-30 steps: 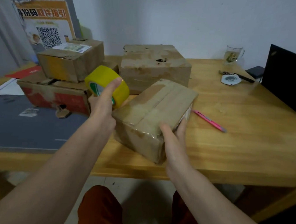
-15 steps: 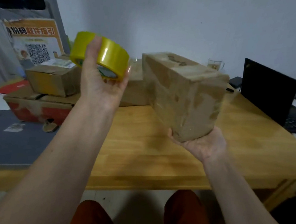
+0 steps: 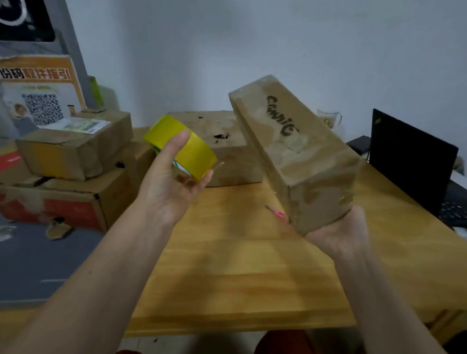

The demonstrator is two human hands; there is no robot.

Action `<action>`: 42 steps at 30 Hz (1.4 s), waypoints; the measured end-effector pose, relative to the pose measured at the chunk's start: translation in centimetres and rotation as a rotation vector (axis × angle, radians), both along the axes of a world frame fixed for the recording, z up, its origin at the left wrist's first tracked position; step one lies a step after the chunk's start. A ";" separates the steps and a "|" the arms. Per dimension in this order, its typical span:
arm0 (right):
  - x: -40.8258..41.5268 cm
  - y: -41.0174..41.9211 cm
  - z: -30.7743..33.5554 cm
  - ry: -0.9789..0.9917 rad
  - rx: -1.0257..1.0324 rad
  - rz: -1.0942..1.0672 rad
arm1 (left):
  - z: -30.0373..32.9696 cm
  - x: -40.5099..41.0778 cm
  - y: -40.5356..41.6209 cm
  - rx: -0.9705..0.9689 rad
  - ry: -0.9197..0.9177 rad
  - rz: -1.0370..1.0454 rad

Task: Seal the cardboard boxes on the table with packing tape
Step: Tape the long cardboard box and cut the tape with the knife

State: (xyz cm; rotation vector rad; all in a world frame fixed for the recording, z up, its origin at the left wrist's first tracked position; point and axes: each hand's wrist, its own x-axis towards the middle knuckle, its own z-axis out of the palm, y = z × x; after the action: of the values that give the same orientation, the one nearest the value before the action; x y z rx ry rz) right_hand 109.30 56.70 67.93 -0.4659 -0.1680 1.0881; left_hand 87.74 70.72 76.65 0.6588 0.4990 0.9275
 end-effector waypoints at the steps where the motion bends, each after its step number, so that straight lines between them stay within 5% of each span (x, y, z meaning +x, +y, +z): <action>1: 0.6 0.2 0.3 0.021 0.002 -0.023 | -0.1 0.3 0.3 0.002 -0.007 -0.016; 13: 8.3 5.1 2.3 -0.105 -0.174 -0.410 | -4.0 4.8 6.4 -0.094 -0.136 -0.138; 20: 13.4 9.5 2.5 -0.403 -0.701 -0.684 | -4.5 6.8 10.6 0.037 -0.072 -0.160; 27: 17.9 14.4 -0.1 -0.601 -0.838 -0.724 | -5.0 7.9 14.1 0.160 0.011 -0.097; 31: 17.3 17.3 0.2 -1.137 -0.974 -0.862 | -5.6 7.5 15.3 0.348 0.124 -0.043; 36: 10.4 20.4 0.9 -1.935 -0.588 -0.884 | -6.2 7.0 16.6 0.529 0.305 0.130; 38: 7.9 21.5 0.8 -1.941 -0.599 -0.681 | -6.4 6.7 16.9 0.539 0.383 0.188; 42: 6.7 23.1 1.5 -1.549 -0.851 -0.464 | -6.7 5.7 17.5 0.400 0.380 0.170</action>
State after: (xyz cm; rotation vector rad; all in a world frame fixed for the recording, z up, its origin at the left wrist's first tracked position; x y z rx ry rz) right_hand 116.04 79.78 69.47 -1.9531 -0.9053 0.0704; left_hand 93.41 88.23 70.00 1.1825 0.7222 1.0799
